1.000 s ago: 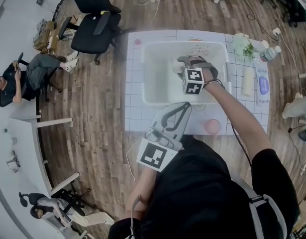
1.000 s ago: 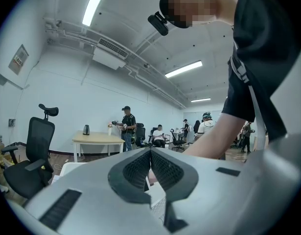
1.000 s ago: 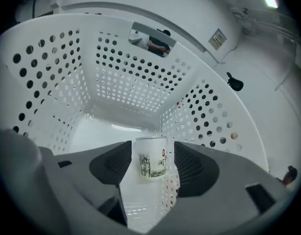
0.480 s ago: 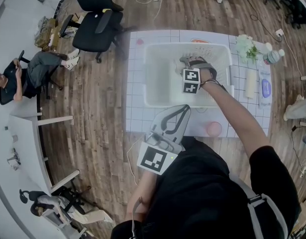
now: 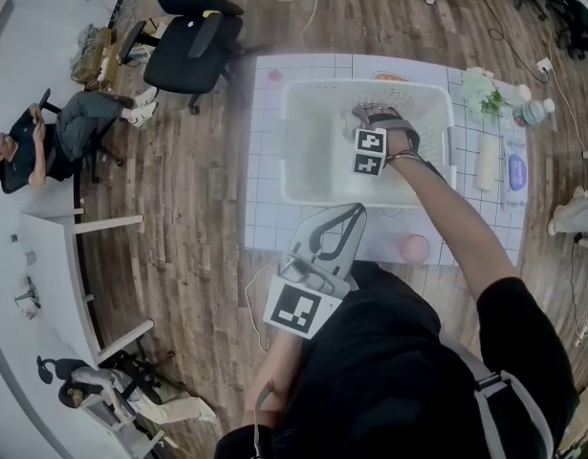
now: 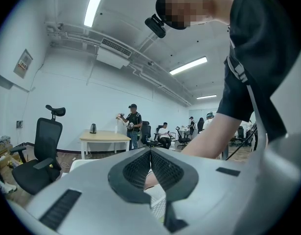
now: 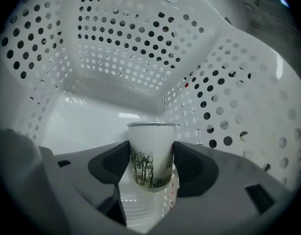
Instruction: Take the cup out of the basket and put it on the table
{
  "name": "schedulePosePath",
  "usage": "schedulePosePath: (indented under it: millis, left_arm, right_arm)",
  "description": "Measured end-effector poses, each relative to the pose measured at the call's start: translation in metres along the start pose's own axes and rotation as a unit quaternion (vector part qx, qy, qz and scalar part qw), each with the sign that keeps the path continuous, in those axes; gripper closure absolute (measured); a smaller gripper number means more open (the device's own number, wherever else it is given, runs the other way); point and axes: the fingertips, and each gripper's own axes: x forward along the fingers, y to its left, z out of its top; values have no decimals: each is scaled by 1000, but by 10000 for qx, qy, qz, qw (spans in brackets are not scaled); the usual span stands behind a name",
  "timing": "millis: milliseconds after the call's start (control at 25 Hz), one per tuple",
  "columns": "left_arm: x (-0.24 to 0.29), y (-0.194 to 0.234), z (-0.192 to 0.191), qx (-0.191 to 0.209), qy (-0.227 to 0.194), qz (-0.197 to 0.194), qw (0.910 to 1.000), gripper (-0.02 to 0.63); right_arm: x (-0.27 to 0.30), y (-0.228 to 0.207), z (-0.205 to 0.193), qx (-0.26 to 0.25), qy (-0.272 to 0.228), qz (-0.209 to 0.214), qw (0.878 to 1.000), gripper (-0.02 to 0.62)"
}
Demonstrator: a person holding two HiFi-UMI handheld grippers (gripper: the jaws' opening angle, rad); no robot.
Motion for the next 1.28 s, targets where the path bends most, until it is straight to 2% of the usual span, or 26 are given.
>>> schedulePosePath:
  millis: [240,1000,1280]
  left_arm:
    - [-5,0,-3,12,34,50,10000,597]
    - [-7,-18,1,75,-57,-86,9999,597]
    - [-12,-27,6,158,-154,-196,9996,597]
  right_arm:
    - [-3,0,0,159,-20,-67,9998,310]
    - [-48,-15,9,602,-521,-375,9961,322]
    - [-81,-20,22,761,-847,-481,9923,325]
